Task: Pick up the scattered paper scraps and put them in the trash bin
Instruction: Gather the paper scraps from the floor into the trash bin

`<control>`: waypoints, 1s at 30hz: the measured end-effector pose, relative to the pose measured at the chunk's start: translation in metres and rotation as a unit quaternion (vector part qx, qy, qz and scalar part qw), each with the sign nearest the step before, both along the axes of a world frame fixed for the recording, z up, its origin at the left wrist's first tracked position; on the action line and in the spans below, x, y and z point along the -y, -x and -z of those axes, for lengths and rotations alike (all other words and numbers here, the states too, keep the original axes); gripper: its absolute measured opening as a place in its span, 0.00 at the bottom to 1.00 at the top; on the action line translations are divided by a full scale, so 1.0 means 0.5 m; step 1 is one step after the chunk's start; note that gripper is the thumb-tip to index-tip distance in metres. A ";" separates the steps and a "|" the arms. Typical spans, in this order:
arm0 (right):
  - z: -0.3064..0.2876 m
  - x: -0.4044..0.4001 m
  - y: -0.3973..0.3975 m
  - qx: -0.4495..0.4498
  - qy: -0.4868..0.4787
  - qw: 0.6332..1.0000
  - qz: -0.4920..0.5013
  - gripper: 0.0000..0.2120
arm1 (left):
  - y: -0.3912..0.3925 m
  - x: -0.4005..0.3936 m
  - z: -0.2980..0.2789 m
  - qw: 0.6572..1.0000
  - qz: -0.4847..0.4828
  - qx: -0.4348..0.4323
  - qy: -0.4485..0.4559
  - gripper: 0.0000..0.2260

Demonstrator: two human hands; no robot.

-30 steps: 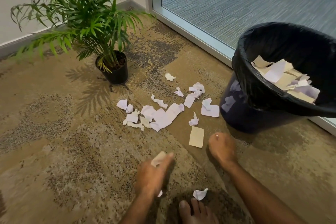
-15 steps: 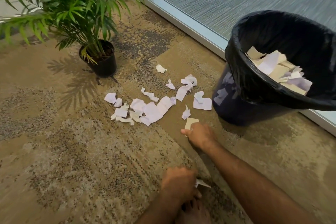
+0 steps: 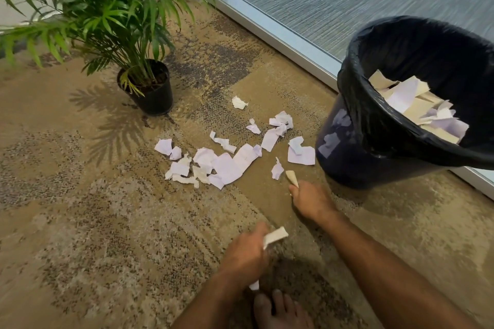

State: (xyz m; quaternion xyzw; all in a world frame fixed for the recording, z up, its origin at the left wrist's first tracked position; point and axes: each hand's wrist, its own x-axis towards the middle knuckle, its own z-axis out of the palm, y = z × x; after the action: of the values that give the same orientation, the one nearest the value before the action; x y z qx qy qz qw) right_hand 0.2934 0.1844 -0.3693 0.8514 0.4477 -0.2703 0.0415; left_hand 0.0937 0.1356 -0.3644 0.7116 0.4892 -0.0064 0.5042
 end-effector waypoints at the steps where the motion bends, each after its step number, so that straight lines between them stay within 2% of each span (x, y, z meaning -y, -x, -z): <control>1: 0.003 0.002 -0.001 0.008 -0.014 1.000 -0.002 0.18 | 0.007 -0.014 -0.004 0.998 -0.051 0.017 0.029 0.05; 3: 0.002 0.006 -0.002 -0.004 -0.057 0.998 0.005 0.14 | 0.020 -0.048 -0.010 0.985 -0.150 0.054 0.062 0.10; 5: -0.010 0.000 -0.002 -0.055 -0.119 0.991 0.023 0.17 | 0.032 -0.090 -0.019 0.965 -0.240 0.080 0.064 0.14; 7: -0.027 -0.021 0.001 -0.061 -0.173 0.982 0.052 0.15 | 0.043 -0.139 -0.034 0.957 -0.286 0.053 -0.011 0.09; 9: -0.043 -0.047 0.013 -0.004 -0.205 0.976 0.076 0.11 | 0.052 -0.185 -0.051 0.945 -0.308 -0.009 -0.113 0.07; 10: -0.049 -0.057 0.021 0.018 -0.214 0.974 0.075 0.12 | 0.058 -0.208 -0.062 0.937 -0.314 -0.031 -0.148 0.08; 12: -0.048 -0.070 0.036 0.043 -0.214 0.975 0.049 0.20 | 0.068 -0.249 -0.073 0.930 -0.307 -0.077 -0.188 0.14; 15: -0.028 -0.090 0.042 0.043 -0.160 0.986 0.001 0.39 | 0.080 -0.302 -0.062 0.931 -0.260 -0.158 -0.202 0.33; 17: -0.014 -0.106 0.043 0.045 -0.141 0.988 -0.037 0.48 | 0.076 -0.322 -0.053 0.938 -0.191 -0.220 -0.188 0.43; 20: -0.003 -0.136 0.051 0.061 -0.127 0.988 -0.069 0.51 | 0.056 -0.336 -0.037 0.943 -0.128 -0.262 -0.158 0.54; 22: 0.009 -0.157 0.061 0.069 -0.124 0.986 -0.089 0.50 | 0.048 -0.345 -0.021 0.945 -0.118 -0.274 -0.135 0.56; 26: 0.027 -0.189 0.076 0.068 -0.086 0.985 -0.131 0.52 | 0.048 -0.362 0.005 0.947 -0.105 -0.280 -0.118 0.51; 30: 0.026 -0.210 0.062 0.065 -0.075 0.979 -0.175 0.44 | 0.047 -0.372 0.012 0.948 -0.101 -0.278 -0.114 0.43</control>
State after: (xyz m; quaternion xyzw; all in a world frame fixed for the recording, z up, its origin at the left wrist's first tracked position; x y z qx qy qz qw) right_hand 0.2621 0.2895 -0.3824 0.7762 0.6052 -0.1684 0.0538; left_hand 0.0700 0.3218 -0.3705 0.6815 0.6766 -0.0975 0.2611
